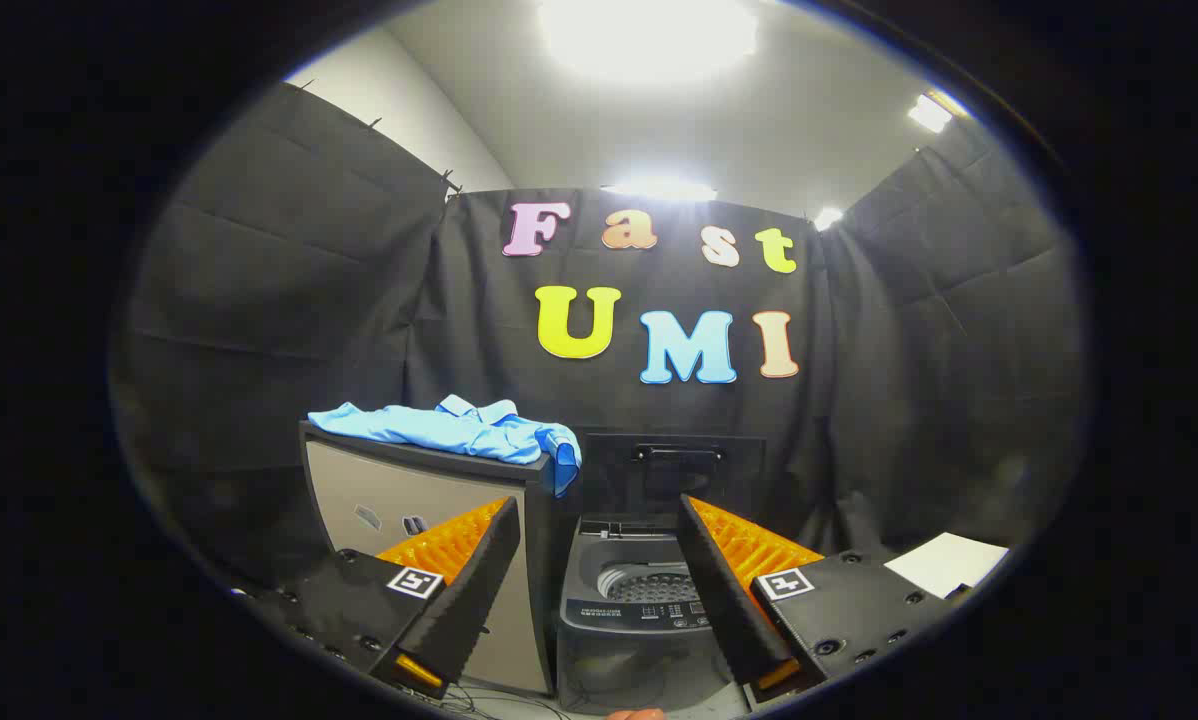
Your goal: Put the clothes into the washing machine and then close the washing machine lid.
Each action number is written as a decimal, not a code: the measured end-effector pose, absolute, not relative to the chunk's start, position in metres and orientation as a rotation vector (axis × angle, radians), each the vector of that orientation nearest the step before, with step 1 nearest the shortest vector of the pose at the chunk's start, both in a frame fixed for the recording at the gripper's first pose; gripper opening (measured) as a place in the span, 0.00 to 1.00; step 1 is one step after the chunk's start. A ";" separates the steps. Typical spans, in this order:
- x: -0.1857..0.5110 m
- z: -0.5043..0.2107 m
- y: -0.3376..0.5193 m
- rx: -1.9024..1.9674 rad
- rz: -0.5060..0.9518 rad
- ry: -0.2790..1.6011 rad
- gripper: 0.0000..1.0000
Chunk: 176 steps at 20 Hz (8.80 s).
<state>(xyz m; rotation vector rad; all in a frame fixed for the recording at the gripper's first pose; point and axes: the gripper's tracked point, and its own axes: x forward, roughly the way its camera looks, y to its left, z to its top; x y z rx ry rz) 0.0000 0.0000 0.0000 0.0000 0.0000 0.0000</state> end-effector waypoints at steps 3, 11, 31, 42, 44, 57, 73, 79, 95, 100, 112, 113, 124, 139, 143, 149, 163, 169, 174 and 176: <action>-0.004 0.000 0.001 -0.017 0.015 0.001 0.98; -0.011 0.001 0.001 -0.016 -0.005 0.001 0.98; 0.005 0.010 0.005 -0.025 0.010 0.015 0.98; 0.067 0.086 0.052 0.006 0.190 0.082 0.98; 0.083 0.104 0.065 0.053 0.229 0.090 0.98; 0.161 0.193 0.109 0.060 0.321 0.129 0.98; 0.269 0.108 0.198 -0.006 0.393 0.405 0.98; 0.289 0.057 0.222 -0.038 0.390 0.466 0.98; 0.308 -0.010 0.233 -0.101 0.376 0.585 0.98; 0.309 -0.019 0.233 -0.035 0.394 0.616 0.99; 0.301 -0.019 0.247 -0.149 0.470 0.604 0.39; 0.302 -0.014 0.246 -0.174 0.460 0.576 0.24; 0.301 -0.009 0.245 -0.119 0.488 0.580 0.01; 0.304 0.168 0.249 0.008 0.437 0.280 0.01; 0.303 0.219 0.250 0.028 0.429 0.198 0.01; 0.311 0.235 0.238 0.050 0.411 0.178 0.01; 0.315 0.238 0.034 0.044 0.273 0.172 0.01; 0.315 0.229 -0.076 0.070 0.201 0.193 0.01; 0.313 0.203 -0.120 0.085 0.206 0.222 0.01; 0.311 0.185 -0.128 0.094 0.214 0.247 0.01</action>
